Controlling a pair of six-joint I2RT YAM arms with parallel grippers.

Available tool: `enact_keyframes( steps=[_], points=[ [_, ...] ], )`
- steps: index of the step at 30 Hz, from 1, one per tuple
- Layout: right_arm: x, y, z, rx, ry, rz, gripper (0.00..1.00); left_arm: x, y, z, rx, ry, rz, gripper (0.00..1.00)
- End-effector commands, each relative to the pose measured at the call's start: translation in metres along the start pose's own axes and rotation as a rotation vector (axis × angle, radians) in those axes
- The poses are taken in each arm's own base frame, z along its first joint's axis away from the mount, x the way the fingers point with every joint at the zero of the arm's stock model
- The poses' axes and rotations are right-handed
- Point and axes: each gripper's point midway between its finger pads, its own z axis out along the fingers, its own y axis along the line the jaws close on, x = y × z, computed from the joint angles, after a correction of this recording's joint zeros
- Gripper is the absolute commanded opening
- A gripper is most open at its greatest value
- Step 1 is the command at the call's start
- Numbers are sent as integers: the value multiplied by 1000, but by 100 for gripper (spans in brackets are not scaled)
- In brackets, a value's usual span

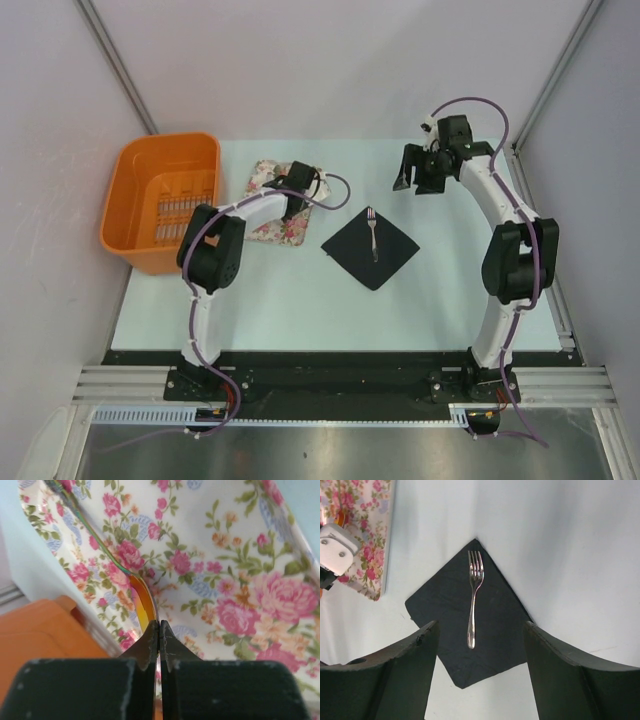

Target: Place the utensils on the paper napkin and roll it up

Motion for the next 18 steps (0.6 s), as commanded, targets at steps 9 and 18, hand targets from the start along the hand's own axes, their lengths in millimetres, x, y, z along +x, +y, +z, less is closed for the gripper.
enact_keyframes(
  steps=[9,18],
  points=[
    [-49,62,-111,-265,-195,-454,82,-17,68,-185,-388,-312,295,0],
    [-20,127,-191,-423,-245,-784,85,24,-57,-304,-331,-849,1056,0]
  ],
)
